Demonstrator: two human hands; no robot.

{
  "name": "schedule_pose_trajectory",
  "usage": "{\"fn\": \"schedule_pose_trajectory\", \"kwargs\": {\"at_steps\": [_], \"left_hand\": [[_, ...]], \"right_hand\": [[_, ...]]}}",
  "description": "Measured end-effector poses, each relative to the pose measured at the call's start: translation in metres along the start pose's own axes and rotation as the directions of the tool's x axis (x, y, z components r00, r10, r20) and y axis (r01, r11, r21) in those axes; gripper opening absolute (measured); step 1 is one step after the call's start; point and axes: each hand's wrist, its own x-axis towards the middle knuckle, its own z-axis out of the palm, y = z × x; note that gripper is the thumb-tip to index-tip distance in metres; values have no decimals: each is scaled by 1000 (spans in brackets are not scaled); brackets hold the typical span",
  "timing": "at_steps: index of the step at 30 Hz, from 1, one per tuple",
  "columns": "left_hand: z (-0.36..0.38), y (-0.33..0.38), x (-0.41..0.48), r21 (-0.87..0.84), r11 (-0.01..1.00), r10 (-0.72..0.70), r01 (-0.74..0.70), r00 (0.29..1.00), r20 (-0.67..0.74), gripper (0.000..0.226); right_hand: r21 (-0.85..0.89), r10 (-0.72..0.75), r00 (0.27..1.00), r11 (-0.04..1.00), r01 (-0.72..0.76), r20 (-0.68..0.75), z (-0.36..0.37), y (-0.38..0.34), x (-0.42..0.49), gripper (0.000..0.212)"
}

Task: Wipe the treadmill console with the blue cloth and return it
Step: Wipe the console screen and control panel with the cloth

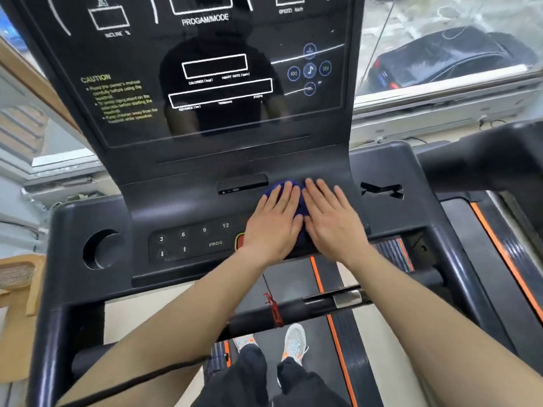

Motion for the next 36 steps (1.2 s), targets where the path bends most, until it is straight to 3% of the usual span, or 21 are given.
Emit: {"fn": "schedule_pose_trajectory", "kwargs": {"at_steps": [4,8,16,20,23,26,29,30,31,32,34,36], "left_hand": [[7,58,40,5,997,75,-76,996,42,61],[18,59,14,78,975,206,-208,978,34,60],[12,-18,-42,126,975,190,-183,981,-46,68],[9,-26,-51,170,953,251,-250,968,18,83],[0,-25,-52,217,913,367,-345,928,-68,67],[-25,-10,-45,32,948,318,-316,942,-107,50],[-37,9,-19,-405,905,100,-132,990,-99,48],[-38,13,-9,-489,869,28,-82,993,-117,51],[-37,16,2,-470,880,-10,-67,987,-160,53],[-34,19,11,-338,938,3,-82,974,-229,52],[-22,28,20,-121,986,73,-111,957,-282,41],[-7,38,21,-119,973,158,-196,949,-272,38]], "right_hand": [[36,129,992,991,-129,16,7,55,-22,61],[120,224,972,969,-214,-68,21,29,-56,58],[201,-21,986,978,54,-164,27,-39,-38,61],[204,-97,985,971,126,-145,25,-38,-47,63],[225,-162,969,953,203,-188,18,-26,-54,51],[486,-31,982,866,120,-187,-6,-13,-57,47],[748,261,963,652,-127,-64,-25,12,-57,37],[736,340,937,653,-178,-76,-28,23,-55,32],[656,397,910,720,-228,-118,-29,34,-54,27],[508,417,889,816,-275,-189,-28,43,-51,21],[312,394,874,900,-304,-283,-17,50,-46,18],[301,343,892,919,-254,-295,-3,45,-41,31]]}}
